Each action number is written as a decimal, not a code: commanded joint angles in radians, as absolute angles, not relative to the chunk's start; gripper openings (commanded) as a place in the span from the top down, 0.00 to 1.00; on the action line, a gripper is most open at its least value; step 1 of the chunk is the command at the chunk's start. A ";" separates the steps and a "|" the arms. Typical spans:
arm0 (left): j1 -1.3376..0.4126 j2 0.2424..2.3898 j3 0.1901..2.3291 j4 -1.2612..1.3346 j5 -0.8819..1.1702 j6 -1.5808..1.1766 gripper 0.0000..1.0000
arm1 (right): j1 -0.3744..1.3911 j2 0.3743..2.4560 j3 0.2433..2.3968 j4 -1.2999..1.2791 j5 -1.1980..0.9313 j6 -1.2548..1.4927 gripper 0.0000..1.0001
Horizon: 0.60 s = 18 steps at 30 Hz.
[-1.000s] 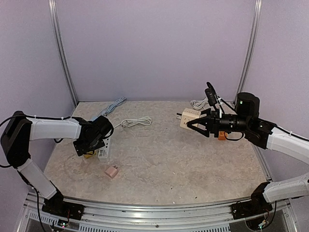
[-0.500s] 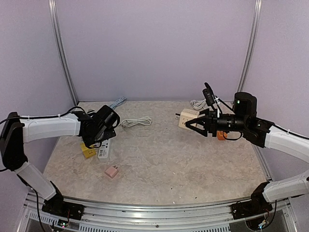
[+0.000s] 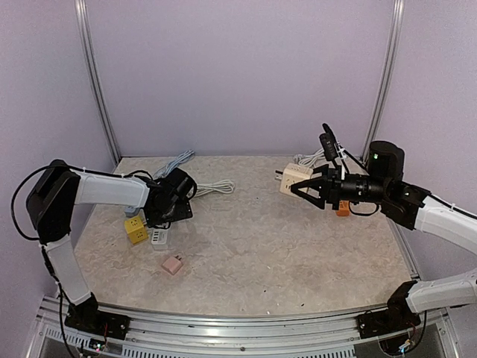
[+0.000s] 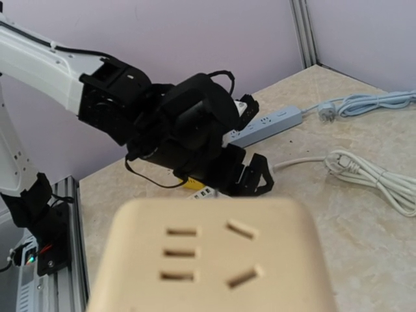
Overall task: Insert the plug
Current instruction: Pick up the plug from the center of the board.
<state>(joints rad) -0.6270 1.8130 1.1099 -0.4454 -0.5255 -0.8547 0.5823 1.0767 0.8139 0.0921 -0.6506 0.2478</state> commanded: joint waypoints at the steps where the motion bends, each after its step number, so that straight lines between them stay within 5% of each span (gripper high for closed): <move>1: -0.617 1.843 1.141 -0.447 -0.522 -0.839 0.02 | 0.589 1.069 0.804 0.097 -0.647 0.237 1.00; 18: -0.608 1.842 1.109 -0.509 -0.571 -0.924 0.03 | 0.589 1.134 0.841 0.106 -0.672 0.238 1.00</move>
<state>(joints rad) -0.6174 1.8412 1.1221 -0.4671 -0.5388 -0.8867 0.5823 1.1301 0.8124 0.0914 -0.6548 0.2474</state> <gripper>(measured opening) 0.979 0.563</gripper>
